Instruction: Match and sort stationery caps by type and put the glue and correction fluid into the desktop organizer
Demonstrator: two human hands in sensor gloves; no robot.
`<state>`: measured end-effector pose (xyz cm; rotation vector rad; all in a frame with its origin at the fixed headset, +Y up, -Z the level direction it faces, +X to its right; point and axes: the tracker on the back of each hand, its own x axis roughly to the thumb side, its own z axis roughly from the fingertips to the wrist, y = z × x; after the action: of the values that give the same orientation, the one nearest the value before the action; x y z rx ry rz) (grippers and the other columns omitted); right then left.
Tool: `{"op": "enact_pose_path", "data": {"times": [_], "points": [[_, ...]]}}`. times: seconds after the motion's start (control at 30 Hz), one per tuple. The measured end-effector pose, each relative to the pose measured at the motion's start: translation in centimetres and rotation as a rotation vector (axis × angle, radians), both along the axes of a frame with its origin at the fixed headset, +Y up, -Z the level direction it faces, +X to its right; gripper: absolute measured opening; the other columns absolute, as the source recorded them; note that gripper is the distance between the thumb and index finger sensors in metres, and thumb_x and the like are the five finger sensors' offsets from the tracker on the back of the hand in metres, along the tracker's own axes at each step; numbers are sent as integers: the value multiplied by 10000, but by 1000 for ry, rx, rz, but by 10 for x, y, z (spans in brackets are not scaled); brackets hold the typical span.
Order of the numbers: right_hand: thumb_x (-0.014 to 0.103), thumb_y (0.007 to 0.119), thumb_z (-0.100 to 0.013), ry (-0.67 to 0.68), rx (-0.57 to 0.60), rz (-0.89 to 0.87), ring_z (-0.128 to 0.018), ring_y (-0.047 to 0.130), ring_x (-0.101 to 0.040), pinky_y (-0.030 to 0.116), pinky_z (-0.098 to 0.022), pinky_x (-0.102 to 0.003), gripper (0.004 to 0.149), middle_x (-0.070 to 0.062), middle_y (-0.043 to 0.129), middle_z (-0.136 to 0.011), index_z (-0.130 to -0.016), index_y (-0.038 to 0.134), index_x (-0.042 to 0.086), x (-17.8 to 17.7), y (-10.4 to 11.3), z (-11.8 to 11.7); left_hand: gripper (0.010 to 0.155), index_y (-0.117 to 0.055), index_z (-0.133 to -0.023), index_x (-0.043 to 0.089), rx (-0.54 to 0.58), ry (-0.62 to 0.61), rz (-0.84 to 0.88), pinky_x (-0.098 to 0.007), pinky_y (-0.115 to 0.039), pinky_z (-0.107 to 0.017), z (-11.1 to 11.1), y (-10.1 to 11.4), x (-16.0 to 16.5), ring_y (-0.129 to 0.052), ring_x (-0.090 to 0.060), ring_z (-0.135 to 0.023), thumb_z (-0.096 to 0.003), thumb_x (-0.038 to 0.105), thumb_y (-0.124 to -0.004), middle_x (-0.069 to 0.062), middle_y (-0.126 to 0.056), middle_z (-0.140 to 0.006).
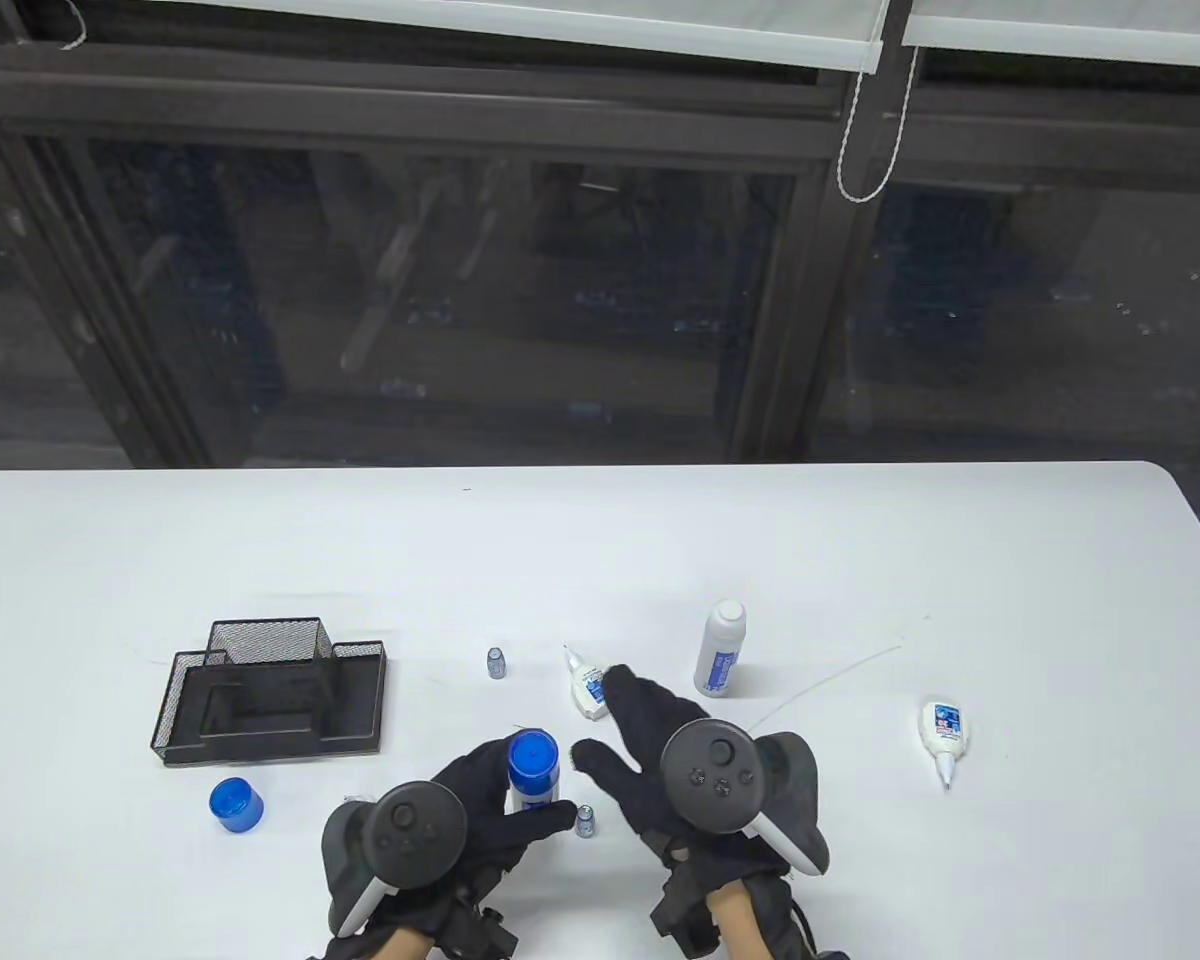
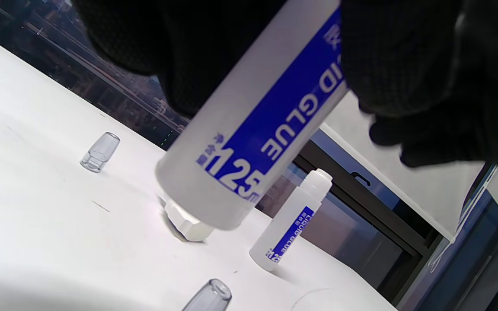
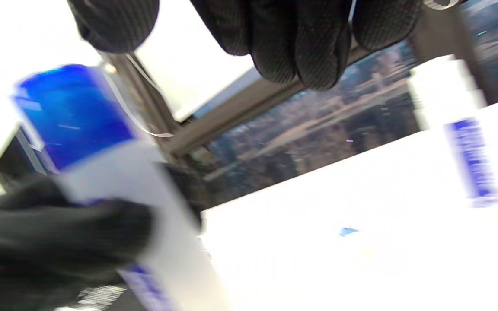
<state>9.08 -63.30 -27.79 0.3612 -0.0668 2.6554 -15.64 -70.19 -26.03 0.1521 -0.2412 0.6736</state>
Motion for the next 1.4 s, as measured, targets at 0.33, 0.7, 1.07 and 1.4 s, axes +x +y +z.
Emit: {"op": "enact_pose_path", "data": {"times": [0.33, 0.7, 1.07, 1.4], "points": [[502, 703, -505, -201, -22, 96, -1002, 640, -419, 506, -734, -631, 693, -157, 643, -1104, -1097, 566, 168, 60, -63, 9, 723, -697, -1037, 263, -16, 46, -27, -530, -752, -662, -1, -9, -9, -962, -266, -860, -429, 620, -853, -26, -873, -1014], [504, 699, -509, -130, -52, 52, -1002, 639, -422, 502, -736, -631, 688, -164, 651, -1098, -1094, 576, 165, 63, -59, 23, 720, -648, -1077, 227, 88, 84, 109, -536, -748, -666, 1, 44, -42, -953, -299, -877, -477, 580, -833, -61, -822, -1061], [510, 694, -509, -117, -65, 39, -993, 654, -423, 505, -735, -630, 685, -164, 668, -1089, -1090, 589, 163, 62, -60, 24, 701, -682, -1055, 311, 64, 485, 55, -549, -742, -676, -12, 102, -203, -946, -303, -895, -440, 578, -886, -29, -807, -1053], [505, 696, -510, -116, -62, 49, -973, 678, -422, 558, -719, -599, 678, -168, 685, -1076, -1086, 598, 159, 63, -59, 25, 713, -664, -1063, 302, -208, 733, -118, -542, -743, -679, -60, 56, -256, -958, -274, -887, -440, 557, -899, -14, -858, -1042]]}}
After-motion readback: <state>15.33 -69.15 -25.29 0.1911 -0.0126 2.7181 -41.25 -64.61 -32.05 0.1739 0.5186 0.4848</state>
